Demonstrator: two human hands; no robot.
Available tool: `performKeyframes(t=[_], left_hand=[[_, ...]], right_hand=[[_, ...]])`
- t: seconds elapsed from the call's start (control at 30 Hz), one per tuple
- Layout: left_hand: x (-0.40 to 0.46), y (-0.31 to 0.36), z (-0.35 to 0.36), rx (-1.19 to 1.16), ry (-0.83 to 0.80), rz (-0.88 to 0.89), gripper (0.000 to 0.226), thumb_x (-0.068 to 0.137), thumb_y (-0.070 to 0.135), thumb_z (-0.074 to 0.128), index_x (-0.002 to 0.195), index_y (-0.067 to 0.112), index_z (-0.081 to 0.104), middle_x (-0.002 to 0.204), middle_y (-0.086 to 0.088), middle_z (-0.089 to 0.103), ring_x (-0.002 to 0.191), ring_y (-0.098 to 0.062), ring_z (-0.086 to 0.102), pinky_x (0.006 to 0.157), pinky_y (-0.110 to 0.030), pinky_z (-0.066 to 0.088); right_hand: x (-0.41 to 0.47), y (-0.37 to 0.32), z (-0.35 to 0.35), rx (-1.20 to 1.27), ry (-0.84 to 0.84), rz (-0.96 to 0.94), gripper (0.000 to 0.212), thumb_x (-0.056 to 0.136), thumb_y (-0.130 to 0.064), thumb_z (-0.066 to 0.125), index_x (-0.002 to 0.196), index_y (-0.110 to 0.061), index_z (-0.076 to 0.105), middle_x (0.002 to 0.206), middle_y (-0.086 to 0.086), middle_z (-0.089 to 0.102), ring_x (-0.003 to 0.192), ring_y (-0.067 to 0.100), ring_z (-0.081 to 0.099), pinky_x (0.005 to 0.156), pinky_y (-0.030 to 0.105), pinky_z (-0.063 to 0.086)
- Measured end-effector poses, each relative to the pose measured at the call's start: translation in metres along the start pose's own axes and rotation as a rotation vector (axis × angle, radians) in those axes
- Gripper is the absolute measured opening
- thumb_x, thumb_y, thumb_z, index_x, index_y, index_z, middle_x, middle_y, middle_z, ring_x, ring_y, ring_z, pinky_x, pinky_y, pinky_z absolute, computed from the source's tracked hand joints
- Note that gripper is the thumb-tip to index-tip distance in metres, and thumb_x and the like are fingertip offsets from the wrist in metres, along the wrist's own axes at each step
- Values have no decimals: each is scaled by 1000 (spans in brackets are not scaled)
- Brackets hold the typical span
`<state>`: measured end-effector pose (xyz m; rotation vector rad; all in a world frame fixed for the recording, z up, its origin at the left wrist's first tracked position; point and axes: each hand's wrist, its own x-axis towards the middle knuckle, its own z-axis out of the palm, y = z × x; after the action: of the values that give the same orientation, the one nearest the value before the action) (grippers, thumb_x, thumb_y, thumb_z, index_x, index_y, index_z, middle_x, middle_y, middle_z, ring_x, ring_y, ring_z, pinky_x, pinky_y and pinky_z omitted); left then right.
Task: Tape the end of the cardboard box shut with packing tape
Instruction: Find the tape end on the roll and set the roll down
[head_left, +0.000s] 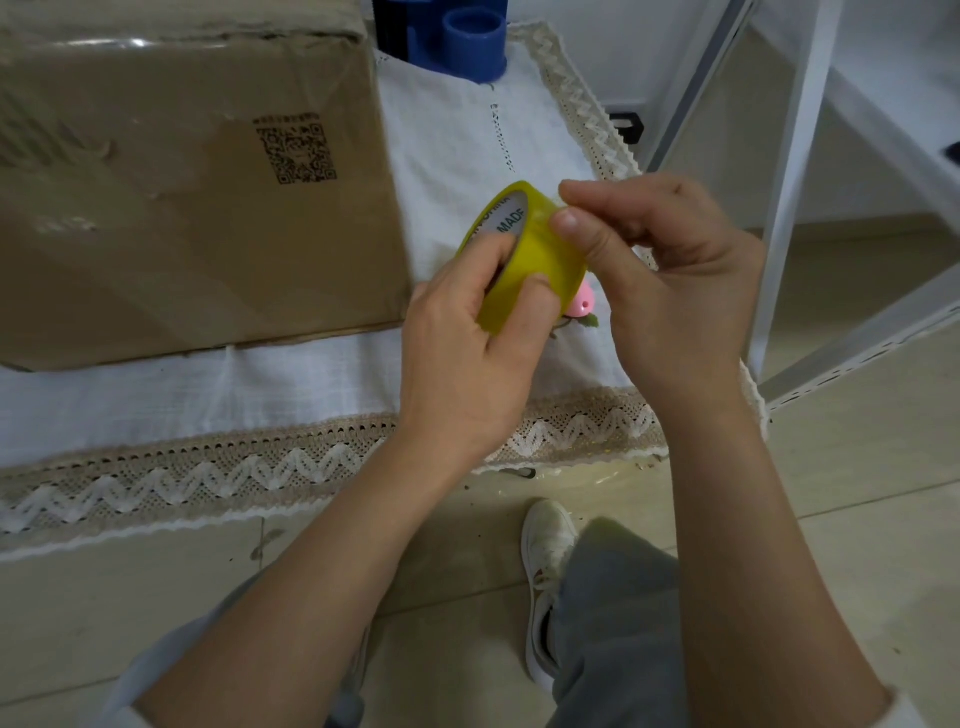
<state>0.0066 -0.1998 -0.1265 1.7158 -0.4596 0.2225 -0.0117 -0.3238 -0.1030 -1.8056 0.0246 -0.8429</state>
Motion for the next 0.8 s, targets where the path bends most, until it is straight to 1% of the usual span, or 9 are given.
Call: performKeyframes(t=[0.13, 0.3, 0.43, 0.5, 0.57, 0.6, 0.67, 0.7, 0.8], left_hand=[[0, -1, 0, -8, 1, -4, 23, 86, 31, 48, 82, 10, 57, 63, 9, 47, 57, -5, 43, 61, -29, 37], [1, -4, 0, 6, 1, -13, 14, 85, 33, 47, 83, 21, 56, 61, 14, 48, 59, -4, 45, 68, -34, 39], [2, -3, -2, 15, 8, 17, 10, 85, 32, 46, 79, 29, 54, 60, 12, 45, 60, -7, 44, 67, -40, 40], [1, -3, -3, 55, -2, 53, 11, 86, 33, 45, 81, 26, 52, 61, 12, 42, 64, -9, 44, 70, -42, 41], [-1, -3, -3, 103, -17, 79, 13, 86, 34, 43, 82, 25, 51, 65, 15, 42, 70, -2, 44, 79, -38, 40], [-1, -4, -3, 122, -20, 84, 15, 86, 35, 42, 83, 24, 52, 66, 16, 43, 72, 2, 44, 83, -35, 38], [-2, -6, -3, 137, -25, 90, 21, 87, 35, 41, 84, 20, 55, 69, 16, 43, 75, 3, 44, 87, -30, 36], [-2, -6, -3, 139, -26, 91, 22, 87, 35, 40, 85, 19, 55, 69, 15, 44, 77, 3, 44, 88, -28, 35], [-2, -8, -4, 157, -25, 96, 15, 87, 36, 39, 87, 26, 51, 72, 16, 45, 81, 6, 44, 92, -21, 30]], right_hand=[[0, 1, 0, 21, -2, 3, 21, 81, -8, 78, 100, -15, 72, 86, 9, 68, 78, 7, 61, 75, 16, 48], [-1, 1, 3, 32, 7, 19, 19, 81, -9, 78, 97, -18, 72, 87, 9, 70, 78, 7, 62, 75, 17, 49], [-4, 0, 5, 39, 17, 34, 17, 83, -10, 77, 95, -20, 72, 91, 13, 70, 82, 15, 63, 73, 15, 50], [-2, -2, 6, 70, 45, 101, 19, 83, -12, 77, 95, -25, 71, 94, 13, 70, 85, 16, 63, 73, 15, 50], [1, -3, 5, 109, 79, 198, 21, 82, -15, 79, 97, -27, 70, 93, 5, 66, 82, 9, 61, 71, 18, 51], [2, -4, 5, 129, 85, 248, 22, 82, -14, 79, 99, -24, 69, 92, 3, 63, 78, 6, 59, 65, 15, 50], [2, -7, 5, 162, 77, 333, 22, 84, -12, 77, 103, -16, 66, 91, 4, 58, 71, 3, 55, 55, 8, 48], [1, -7, 5, 174, 70, 367, 23, 85, -12, 76, 105, -13, 64, 88, 3, 58, 69, 2, 55, 53, 8, 47], [2, -9, 6, 185, 46, 485, 26, 87, -18, 73, 108, -8, 63, 79, -1, 58, 60, -1, 56, 48, 9, 46]])
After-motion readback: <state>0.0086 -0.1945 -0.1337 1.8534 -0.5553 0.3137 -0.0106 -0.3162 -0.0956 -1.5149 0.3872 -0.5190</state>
